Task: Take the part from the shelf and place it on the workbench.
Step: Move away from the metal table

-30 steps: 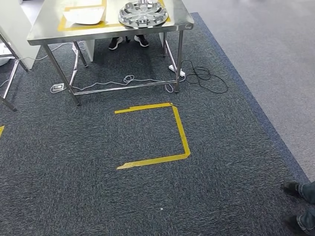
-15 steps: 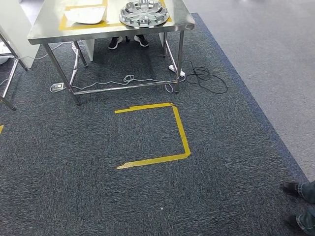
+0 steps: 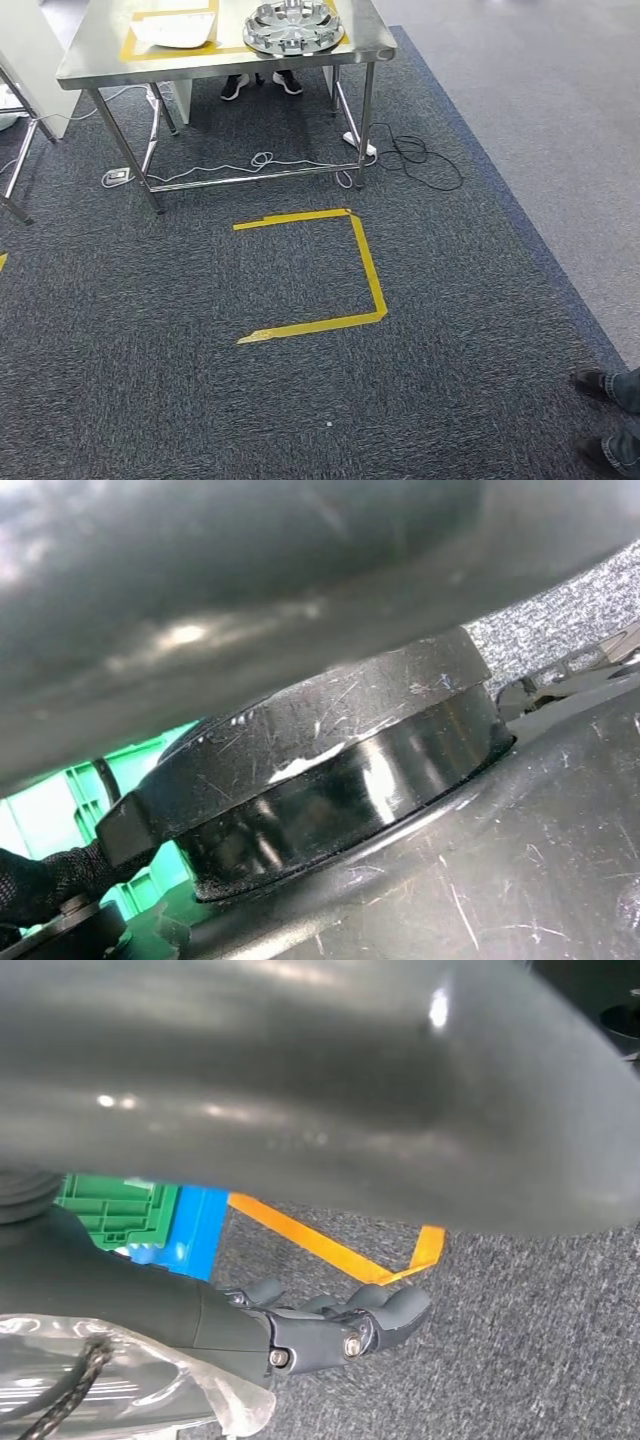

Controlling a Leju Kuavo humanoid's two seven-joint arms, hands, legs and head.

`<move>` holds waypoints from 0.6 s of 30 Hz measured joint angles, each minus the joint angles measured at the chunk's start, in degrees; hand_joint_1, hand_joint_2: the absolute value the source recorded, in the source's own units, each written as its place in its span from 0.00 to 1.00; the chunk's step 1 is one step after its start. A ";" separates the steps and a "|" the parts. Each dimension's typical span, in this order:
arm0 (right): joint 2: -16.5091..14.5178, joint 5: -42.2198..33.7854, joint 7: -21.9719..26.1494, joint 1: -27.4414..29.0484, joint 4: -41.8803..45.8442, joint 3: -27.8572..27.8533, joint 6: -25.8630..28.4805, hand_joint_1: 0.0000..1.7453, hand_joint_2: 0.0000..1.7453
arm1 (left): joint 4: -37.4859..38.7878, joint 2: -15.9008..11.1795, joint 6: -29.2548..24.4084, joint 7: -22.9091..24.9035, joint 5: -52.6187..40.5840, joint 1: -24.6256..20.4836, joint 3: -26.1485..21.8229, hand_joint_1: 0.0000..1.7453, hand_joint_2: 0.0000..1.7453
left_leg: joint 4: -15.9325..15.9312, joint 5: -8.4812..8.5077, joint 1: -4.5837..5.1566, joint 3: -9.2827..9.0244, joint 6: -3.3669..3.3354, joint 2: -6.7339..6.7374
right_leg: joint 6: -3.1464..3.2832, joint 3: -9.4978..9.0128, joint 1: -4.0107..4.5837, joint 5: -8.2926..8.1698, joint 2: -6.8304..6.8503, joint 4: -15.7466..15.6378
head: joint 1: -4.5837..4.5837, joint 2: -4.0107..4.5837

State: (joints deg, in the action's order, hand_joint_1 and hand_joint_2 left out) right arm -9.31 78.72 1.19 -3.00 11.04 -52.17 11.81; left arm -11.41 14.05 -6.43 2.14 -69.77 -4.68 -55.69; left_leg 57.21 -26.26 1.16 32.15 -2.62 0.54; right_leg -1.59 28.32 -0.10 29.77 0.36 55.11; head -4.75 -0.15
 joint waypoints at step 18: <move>-0.07 -0.21 -0.17 -0.06 0.02 -0.91 0.09 0.00 0.00 | 0.00 0.10 -0.13 0.00 -0.34 -0.01 -0.02 0.00 0.00 | 0.33 -0.02 -0.72 0.76 1.04 -0.07 | -1.02 0.20 -0.92 1.19 -0.56 0.94 | 0.13 0.00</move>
State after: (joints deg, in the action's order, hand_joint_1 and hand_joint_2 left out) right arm -9.38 78.51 1.02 -3.06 11.05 -53.09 11.91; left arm -11.41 14.16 -6.56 2.14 -70.12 -4.69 -55.71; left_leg 57.55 -26.28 0.44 32.91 -1.59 0.47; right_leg -2.61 28.52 -1.02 30.96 -0.21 56.05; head -4.62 -0.15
